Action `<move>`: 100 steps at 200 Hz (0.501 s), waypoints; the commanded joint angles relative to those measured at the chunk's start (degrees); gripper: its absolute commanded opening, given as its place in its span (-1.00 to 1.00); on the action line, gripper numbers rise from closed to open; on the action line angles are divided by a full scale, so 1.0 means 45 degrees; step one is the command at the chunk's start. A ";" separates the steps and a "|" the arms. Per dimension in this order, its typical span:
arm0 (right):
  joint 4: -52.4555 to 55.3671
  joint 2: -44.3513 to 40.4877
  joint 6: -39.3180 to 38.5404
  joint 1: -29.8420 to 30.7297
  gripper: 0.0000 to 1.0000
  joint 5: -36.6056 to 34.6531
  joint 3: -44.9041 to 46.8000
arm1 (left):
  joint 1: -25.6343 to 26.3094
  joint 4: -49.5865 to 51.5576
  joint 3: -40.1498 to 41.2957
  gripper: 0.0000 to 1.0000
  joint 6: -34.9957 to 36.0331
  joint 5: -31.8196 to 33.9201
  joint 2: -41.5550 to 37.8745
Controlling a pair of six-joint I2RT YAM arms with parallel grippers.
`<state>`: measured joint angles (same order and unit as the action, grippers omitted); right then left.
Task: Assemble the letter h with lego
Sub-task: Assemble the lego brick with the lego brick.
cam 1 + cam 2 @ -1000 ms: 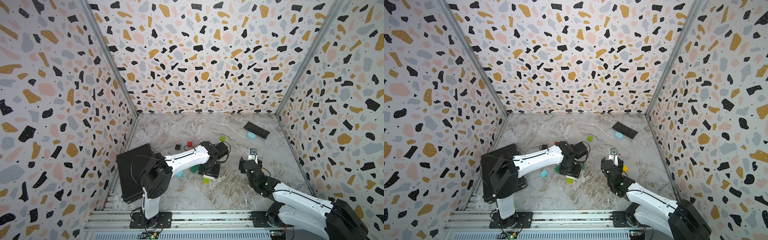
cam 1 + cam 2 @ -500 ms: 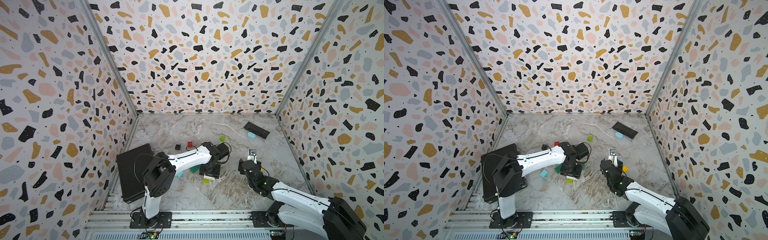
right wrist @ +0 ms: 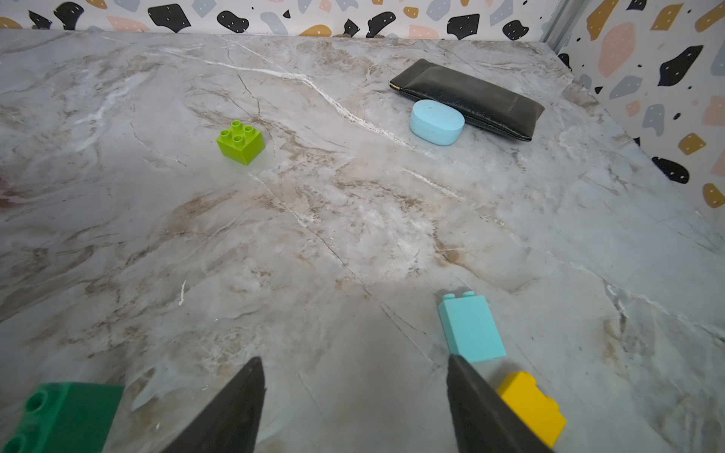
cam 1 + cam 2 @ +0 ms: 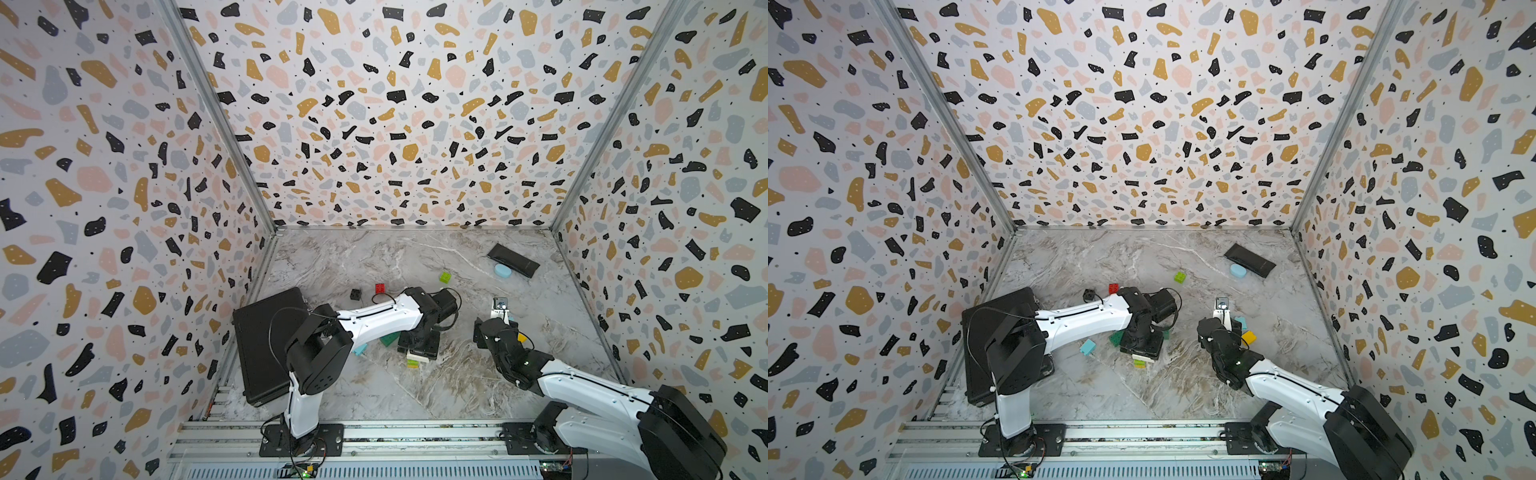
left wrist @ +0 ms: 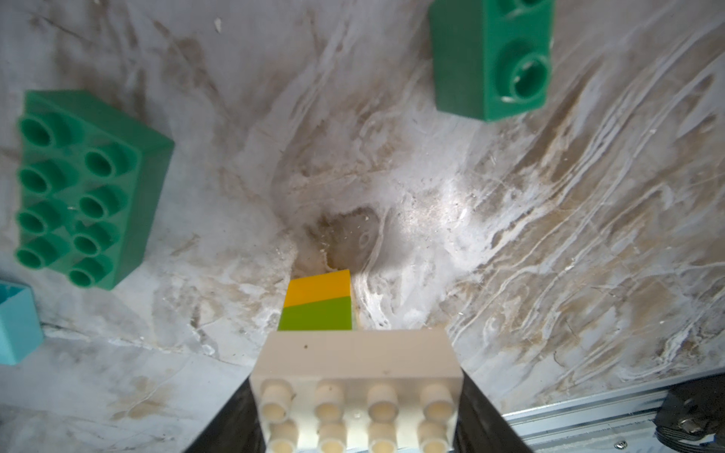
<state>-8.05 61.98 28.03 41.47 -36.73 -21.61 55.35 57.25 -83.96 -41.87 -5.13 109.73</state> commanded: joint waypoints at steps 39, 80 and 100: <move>0.0071 0.0337 -0.0124 -0.0042 0.49 0.0193 -0.0575 | 0.0218 -0.0245 0.0436 -1.00 -0.0094 0.0016 -0.0036; 0.0132 0.0482 -0.0087 -0.0028 0.49 0.0106 -0.0647 | 0.0508 -0.0516 0.0627 -1.00 -0.0150 0.0159 0.0301; 0.0149 0.0505 -0.0068 -0.0032 0.49 0.0155 -0.0668 | 0.0670 -0.0439 0.0665 -1.00 -0.0233 0.0553 0.0525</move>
<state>-8.05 64.25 27.88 41.47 -35.75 -22.20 56.97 56.80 -83.33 -42.30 -3.31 109.56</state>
